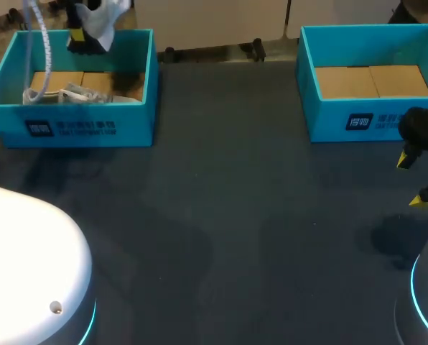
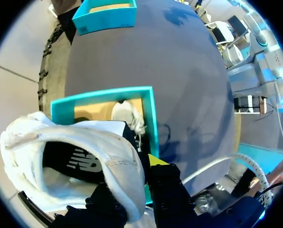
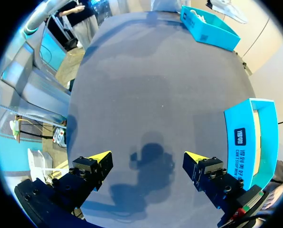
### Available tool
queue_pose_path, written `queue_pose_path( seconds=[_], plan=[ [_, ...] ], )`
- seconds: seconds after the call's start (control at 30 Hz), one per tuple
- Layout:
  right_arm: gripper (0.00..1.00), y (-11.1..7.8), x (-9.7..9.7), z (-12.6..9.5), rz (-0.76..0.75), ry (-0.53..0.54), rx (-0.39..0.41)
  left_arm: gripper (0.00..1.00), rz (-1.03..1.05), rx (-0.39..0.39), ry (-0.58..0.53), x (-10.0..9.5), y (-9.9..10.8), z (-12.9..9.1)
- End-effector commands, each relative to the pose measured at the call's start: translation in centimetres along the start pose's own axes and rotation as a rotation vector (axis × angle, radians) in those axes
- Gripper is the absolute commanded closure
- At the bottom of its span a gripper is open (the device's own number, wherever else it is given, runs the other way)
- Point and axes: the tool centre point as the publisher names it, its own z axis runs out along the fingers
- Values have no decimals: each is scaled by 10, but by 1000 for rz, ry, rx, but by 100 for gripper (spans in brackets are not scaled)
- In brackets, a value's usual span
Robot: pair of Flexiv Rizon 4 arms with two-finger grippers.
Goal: Take the shoe out of the shoebox, open the shoe tongue, remove and reinsert the insole, then place the shoe into the shoebox
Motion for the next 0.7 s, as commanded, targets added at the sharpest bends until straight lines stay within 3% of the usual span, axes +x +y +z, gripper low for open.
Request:
queue_pose_path(
  seconds=[0.03,0.37,0.7],
  plan=[
    [0,0,0,1,0,-1,3,100,-29,9,12,-10,24,0],
    [0,0,0,1,0,-1,3,100,33,-22,37,-34,71,11],
    [0,0,0,1,0,-1,3,100,152,-24,-5,-54,116,14]
  ],
)
